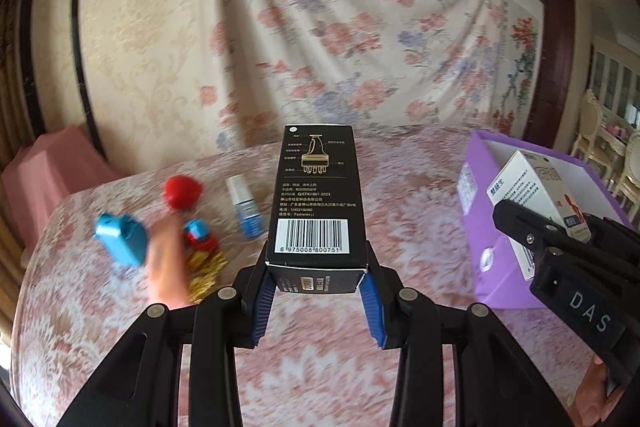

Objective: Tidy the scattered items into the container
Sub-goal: 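Lower the medicine box into the purple box with the right gripper while the left lowers the black box, then open both grippers and raise them out of the purple box, then move both open grippers back over the remaining table items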

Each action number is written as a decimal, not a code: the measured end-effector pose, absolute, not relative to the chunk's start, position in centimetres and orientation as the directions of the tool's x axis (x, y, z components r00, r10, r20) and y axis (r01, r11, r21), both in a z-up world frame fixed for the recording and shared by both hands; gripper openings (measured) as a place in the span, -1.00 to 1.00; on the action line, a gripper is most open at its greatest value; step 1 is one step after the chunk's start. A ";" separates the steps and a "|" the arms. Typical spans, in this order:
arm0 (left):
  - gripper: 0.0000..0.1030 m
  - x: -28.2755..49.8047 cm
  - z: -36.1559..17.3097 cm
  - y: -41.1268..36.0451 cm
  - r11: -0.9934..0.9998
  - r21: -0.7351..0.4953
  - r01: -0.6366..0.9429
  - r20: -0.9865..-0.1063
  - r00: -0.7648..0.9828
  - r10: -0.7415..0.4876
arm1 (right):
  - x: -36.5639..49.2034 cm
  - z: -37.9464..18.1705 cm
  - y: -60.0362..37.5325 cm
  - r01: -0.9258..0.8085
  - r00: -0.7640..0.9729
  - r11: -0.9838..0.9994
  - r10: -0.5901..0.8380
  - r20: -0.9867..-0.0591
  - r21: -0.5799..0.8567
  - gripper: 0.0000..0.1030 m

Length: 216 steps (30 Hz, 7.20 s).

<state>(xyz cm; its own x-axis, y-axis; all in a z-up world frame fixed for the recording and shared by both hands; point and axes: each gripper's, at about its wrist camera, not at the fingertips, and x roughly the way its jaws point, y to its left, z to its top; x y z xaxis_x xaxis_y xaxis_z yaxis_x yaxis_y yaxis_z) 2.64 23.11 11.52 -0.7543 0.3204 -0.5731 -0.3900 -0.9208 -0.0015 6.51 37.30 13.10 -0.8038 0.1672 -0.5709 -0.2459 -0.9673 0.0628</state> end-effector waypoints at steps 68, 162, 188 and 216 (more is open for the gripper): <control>-0.24 -4.0 10.1 56.2 -0.615 -0.062 -0.786 -0.837 -0.295 0.462 | 5.1 12.0 65.1 -0.541 -0.521 -0.841 0.339 -0.783 -0.004 -0.14; 0.02 -2.9 13.0 53.1 -0.649 -0.048 -0.759 -0.654 -0.467 0.595 | 6.1 13.0 65.0 -0.658 -0.489 -0.749 0.503 -0.713 -0.077 0.32; 0.14 -4.3 15.9 38.2 -0.753 -0.149 -0.641 -0.561 -0.573 0.598 | 4.4 17.8 53.1 -0.483 -0.717 -0.876 0.405 -0.567 -0.014 0.52; 0.29 -8.5 10.5 9.5 -0.941 -0.165 -0.294 -0.593 -0.733 0.333 | -6.3 10.7 27.9 -0.073 -0.784 -0.997 0.050 -0.619 0.012 0.54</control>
